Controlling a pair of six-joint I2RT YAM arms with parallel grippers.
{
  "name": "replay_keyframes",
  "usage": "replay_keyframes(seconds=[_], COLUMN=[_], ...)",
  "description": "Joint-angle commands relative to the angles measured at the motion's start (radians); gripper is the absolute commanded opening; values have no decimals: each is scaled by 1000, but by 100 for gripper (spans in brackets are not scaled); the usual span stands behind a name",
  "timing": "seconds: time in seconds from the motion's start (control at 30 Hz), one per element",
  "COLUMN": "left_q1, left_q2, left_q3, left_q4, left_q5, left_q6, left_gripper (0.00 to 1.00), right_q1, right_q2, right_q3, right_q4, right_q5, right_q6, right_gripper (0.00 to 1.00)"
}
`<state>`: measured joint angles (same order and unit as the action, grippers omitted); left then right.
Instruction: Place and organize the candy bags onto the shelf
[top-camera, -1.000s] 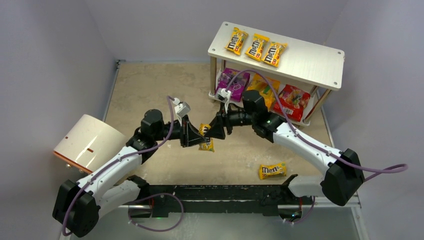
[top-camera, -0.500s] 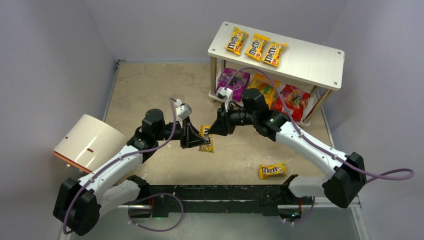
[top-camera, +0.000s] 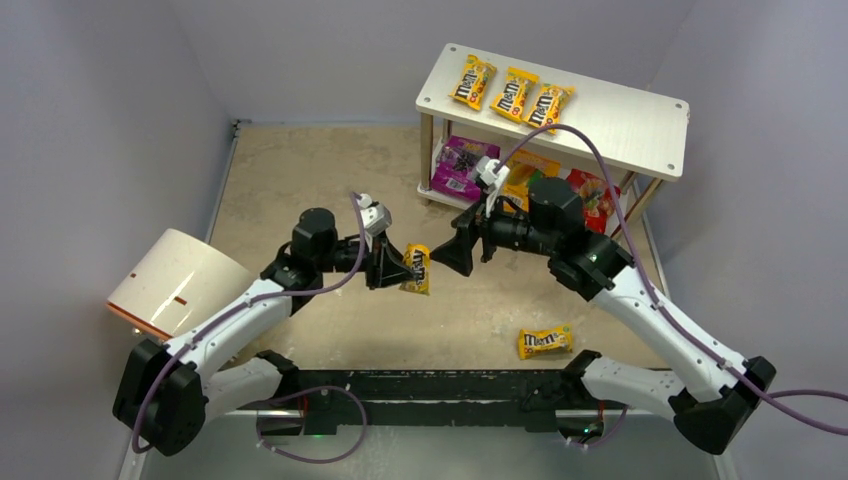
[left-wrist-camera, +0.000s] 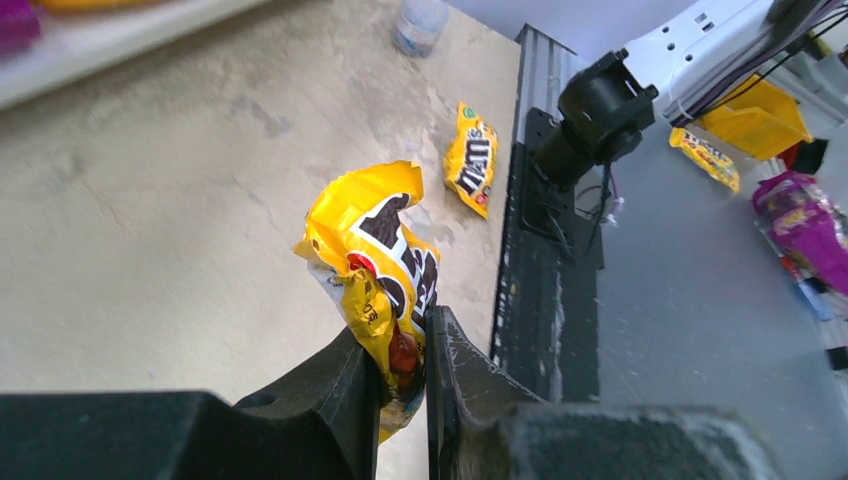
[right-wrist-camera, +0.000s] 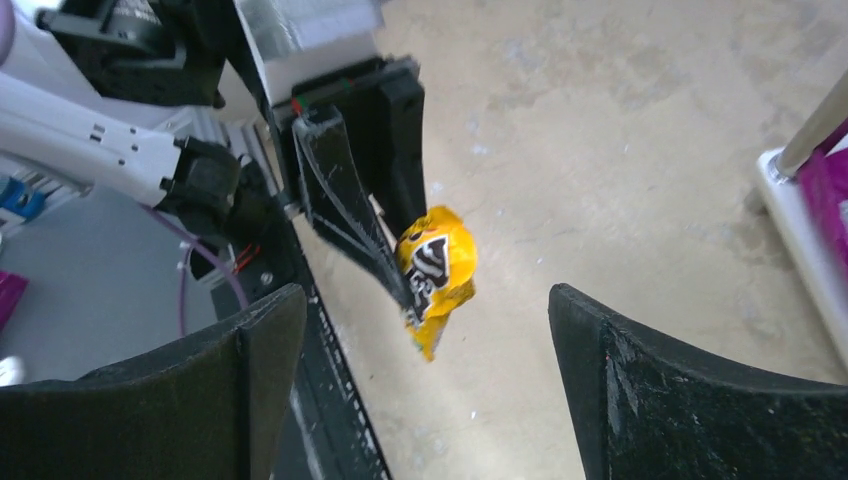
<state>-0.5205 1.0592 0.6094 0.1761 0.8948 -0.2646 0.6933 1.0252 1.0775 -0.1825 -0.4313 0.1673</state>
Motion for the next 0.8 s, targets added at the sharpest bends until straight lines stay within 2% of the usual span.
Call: replay_keyframes(seconds=[0.0,0.23,0.37,0.5,0.6,0.67,0.77], left_q1=[-19,-105,-136,-142,-150,-155,-166], left_q2=[45,103,125,160,195,215,232], left_q3=[89,241,297,331,361,384,398], left_q4=[76,-162,-251,-259,-275,-291,-305], left_q5=[42,20,-12,1,-6,-10,-13], left_q6=[207,583,668,669,669,674,689], left_gripper=[0,0,0,0,0,0,0], right_q1=[0,0,0,1,2,2,2], right_q2=[55,104,154,182,203,212,216], right_q3=[113,190,229,243,254,254,248], right_q4=[-219,-333,-387,-396,-410,-414,-416], right_q5=[-46,-14,-3,-21,-22,-18,7], right_q6=[-20,-8,-24,-47,-52,-54,-50], right_gripper=[92,83,78,73,60,43,34])
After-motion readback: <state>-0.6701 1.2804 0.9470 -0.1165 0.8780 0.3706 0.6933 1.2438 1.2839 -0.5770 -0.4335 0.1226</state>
